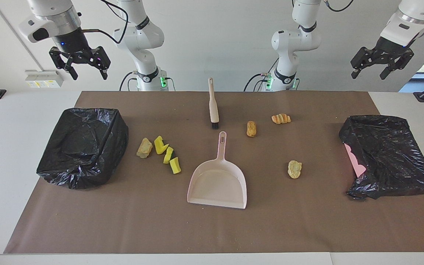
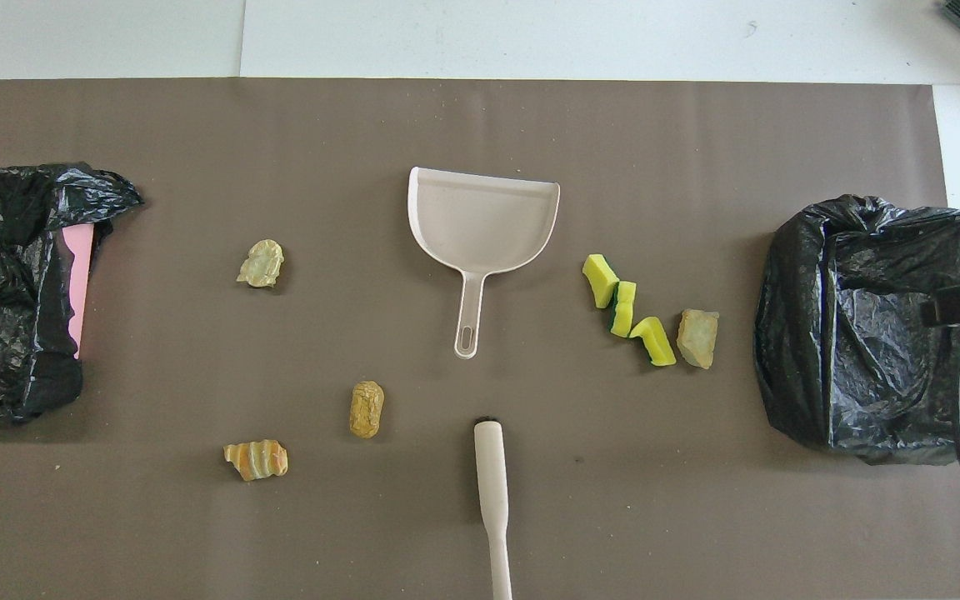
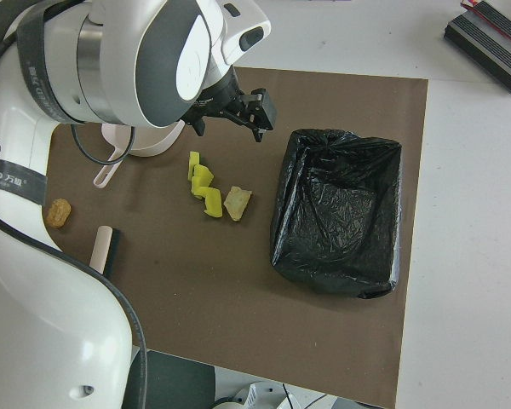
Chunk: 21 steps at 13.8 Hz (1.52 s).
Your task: Sweep and dump trash in bin
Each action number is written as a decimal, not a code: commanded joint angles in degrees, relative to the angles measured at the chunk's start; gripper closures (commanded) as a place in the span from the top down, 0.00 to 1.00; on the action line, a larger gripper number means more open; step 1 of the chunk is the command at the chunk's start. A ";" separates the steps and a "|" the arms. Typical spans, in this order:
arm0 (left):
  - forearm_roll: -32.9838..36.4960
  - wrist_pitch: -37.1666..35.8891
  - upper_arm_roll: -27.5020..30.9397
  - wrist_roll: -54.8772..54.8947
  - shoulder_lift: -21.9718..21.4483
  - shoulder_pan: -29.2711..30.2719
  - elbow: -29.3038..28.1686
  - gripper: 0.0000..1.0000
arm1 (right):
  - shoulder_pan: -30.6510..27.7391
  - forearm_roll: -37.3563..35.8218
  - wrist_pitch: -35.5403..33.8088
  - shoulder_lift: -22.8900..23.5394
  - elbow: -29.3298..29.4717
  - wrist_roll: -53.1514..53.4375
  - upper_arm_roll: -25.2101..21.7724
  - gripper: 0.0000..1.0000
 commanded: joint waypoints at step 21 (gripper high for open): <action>-4.98 24.53 -1.42 -44.23 -14.35 -45.67 -40.35 1.00 | 4.65 0.79 8.56 0.78 -5.86 5.46 2.11 1.00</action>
